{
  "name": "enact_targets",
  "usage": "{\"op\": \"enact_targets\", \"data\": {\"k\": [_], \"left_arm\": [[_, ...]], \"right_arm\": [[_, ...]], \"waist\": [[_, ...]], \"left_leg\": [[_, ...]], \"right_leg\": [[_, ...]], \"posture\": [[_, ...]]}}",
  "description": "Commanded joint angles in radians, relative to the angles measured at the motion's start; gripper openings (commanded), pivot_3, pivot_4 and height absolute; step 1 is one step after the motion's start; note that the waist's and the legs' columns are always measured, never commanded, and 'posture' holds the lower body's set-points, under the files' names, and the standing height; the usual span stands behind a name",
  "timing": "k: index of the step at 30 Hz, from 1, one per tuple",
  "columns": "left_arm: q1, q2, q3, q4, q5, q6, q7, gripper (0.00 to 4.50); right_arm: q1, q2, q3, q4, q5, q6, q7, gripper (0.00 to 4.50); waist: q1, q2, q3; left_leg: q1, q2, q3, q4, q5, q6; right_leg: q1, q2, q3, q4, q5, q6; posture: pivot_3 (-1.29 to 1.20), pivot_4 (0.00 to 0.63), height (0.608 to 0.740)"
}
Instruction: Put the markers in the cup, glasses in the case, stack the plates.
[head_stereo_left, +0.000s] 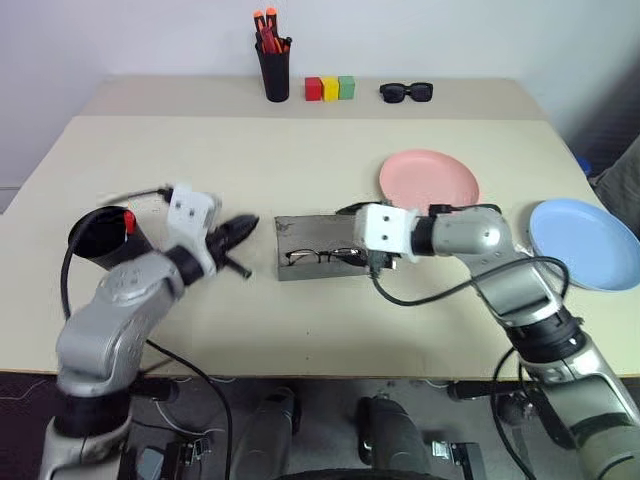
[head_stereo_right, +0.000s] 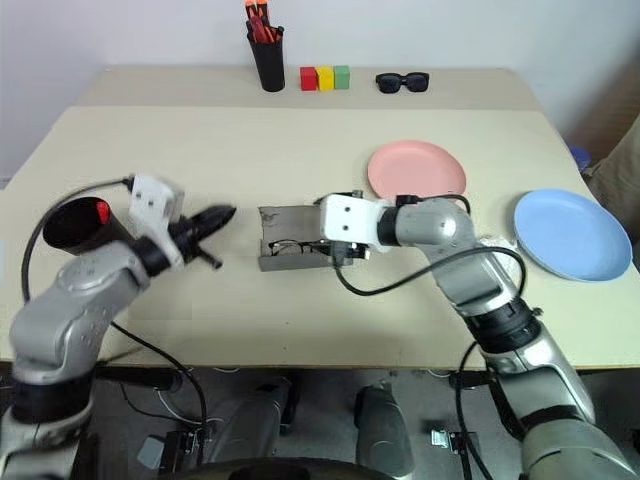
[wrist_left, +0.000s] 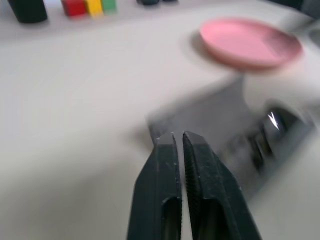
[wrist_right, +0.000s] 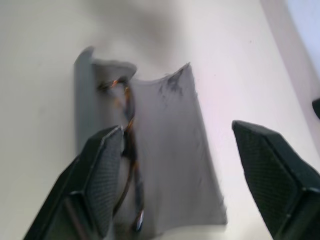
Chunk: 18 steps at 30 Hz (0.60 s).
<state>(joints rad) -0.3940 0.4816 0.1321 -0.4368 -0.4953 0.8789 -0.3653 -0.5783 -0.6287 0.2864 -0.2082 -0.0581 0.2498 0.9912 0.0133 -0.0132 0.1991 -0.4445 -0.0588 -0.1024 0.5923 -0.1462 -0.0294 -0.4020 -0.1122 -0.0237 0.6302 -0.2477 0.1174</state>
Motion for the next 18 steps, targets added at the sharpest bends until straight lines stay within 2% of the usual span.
{"op": "enact_targets", "data": {"k": [1, 4, 11, 15, 18], "left_arm": [[-0.166, -0.067, 0.001, 0.131, 0.008, 0.128, 0.109, 0.04], [-0.350, -0.120, -0.030, 0.322, 0.033, 0.185, 0.133, 0.04], [-0.536, -0.154, -0.181, 0.674, 0.150, 0.059, 0.035, 0.04], [-0.601, -0.164, -0.252, 0.822, 0.190, 0.053, -0.060, 0.04], [-0.623, -0.154, -0.287, 0.855, 0.205, 0.066, -0.131, 0.04]], "right_arm": [[0.050, -0.029, -0.084, -0.048, 0.051, -0.030, -0.011, 3.56], [0.140, -0.020, -0.181, -0.076, 0.142, 0.009, -0.034, 3.56], [0.279, 0.047, -0.382, -0.191, 0.405, 0.215, -0.114, 3.56], [0.322, 0.036, -0.404, -0.219, 0.438, 0.242, -0.144, 3.56], [0.333, 0.030, -0.403, -0.230, 0.446, 0.243, -0.159, 3.56]], "waist": [[-0.005, 0.000, 0.000], [-0.005, -0.001, 0.001], [-0.004, -0.001, 0.001], [-0.004, -0.001, 0.001], [-0.004, -0.001, 0.001]], "left_leg": [[0.000, -0.001, 0.000, 0.000, 0.000, 0.000], [0.000, 0.000, 0.000, 0.000, 0.001, 0.000], [0.000, 0.001, 0.000, -0.001, 0.001, 0.000], [0.000, 0.001, 0.001, 0.000, 0.001, 0.000], [-0.001, 0.001, 0.001, 0.000, 0.000, -0.001]], "right_leg": [[0.000, 0.000, 0.000, 0.000, 0.000, 0.000], [0.000, 0.001, 0.000, 0.001, 0.000, 0.001], [0.000, 0.002, -0.001, 0.001, 0.000, 0.001], [0.000, 0.002, -0.001, 0.000, 0.000, 0.000], [0.000, 0.001, -0.001, 0.000, 0.000, 0.000]], "posture": [[0.00, 0.150, 0.740], [0.00, 0.150, 0.740], [0.00, 0.150, 0.740], [0.00, 0.150, 0.740], [0.00, 0.150, 0.740]]}}
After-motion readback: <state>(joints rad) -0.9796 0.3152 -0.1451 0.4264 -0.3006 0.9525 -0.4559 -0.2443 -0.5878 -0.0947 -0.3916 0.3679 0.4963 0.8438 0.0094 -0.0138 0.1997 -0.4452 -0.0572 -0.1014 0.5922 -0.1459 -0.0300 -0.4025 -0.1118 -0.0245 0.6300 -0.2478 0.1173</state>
